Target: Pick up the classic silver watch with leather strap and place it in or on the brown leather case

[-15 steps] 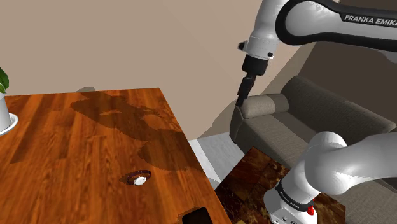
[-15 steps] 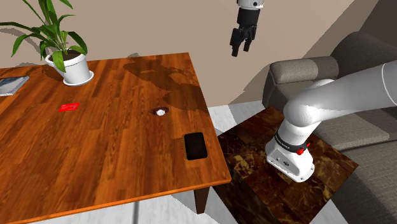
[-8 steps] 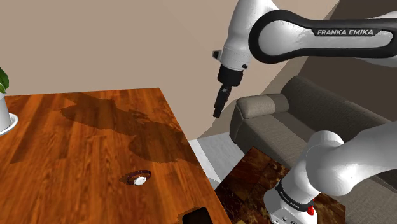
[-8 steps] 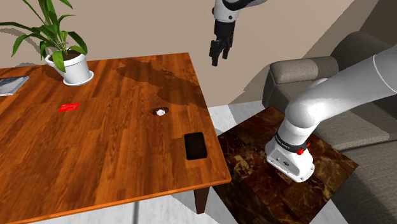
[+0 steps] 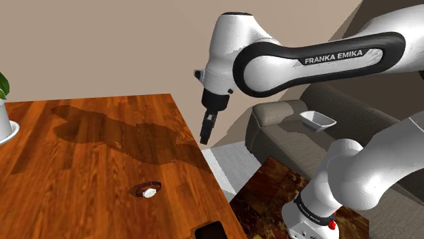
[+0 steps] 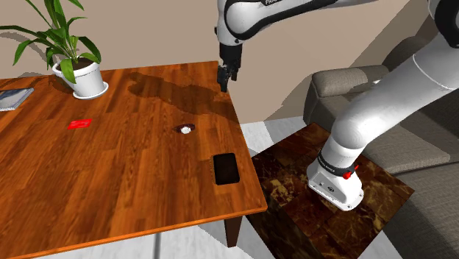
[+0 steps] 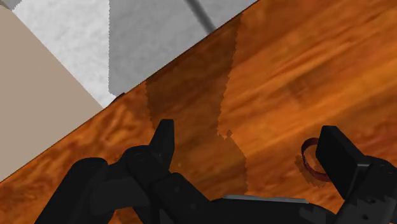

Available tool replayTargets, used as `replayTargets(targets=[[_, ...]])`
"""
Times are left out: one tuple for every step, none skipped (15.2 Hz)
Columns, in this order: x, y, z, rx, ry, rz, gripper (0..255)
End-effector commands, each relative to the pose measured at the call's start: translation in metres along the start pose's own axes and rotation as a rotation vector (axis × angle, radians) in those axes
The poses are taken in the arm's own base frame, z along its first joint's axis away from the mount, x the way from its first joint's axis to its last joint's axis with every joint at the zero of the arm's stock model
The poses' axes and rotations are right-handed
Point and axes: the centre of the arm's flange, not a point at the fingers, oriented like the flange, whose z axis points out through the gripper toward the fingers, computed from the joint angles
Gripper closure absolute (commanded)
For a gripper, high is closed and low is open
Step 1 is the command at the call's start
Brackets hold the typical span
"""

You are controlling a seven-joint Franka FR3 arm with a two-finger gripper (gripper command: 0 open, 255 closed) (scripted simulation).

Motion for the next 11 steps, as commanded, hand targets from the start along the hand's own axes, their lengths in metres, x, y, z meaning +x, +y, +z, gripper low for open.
replayTargets(targets=[[0.019,-0.016,0.009,-0.010,0.007,-0.043,0],[0.027,-0.025,0.015,-0.015,0.010,-0.064,0],[0.035,-0.034,0.021,-0.020,0.012,-0.085,0],[0.043,-0.043,0.027,-0.025,0.015,-0.106,0],[0.050,-0.052,0.033,-0.030,0.018,-0.127,0],[0.058,-0.062,0.039,-0.035,0.021,-0.148,0],[0.065,-0.072,0.044,-0.040,0.023,-0.168,0],[0.072,-0.081,0.050,-0.045,0.026,-0.189,0],[0.079,-0.091,0.056,-0.050,0.029,-0.210,0],[0.086,-0.101,0.062,-0.055,0.032,-0.231,0],[0.092,-0.111,0.068,-0.060,0.034,-0.252,0]])
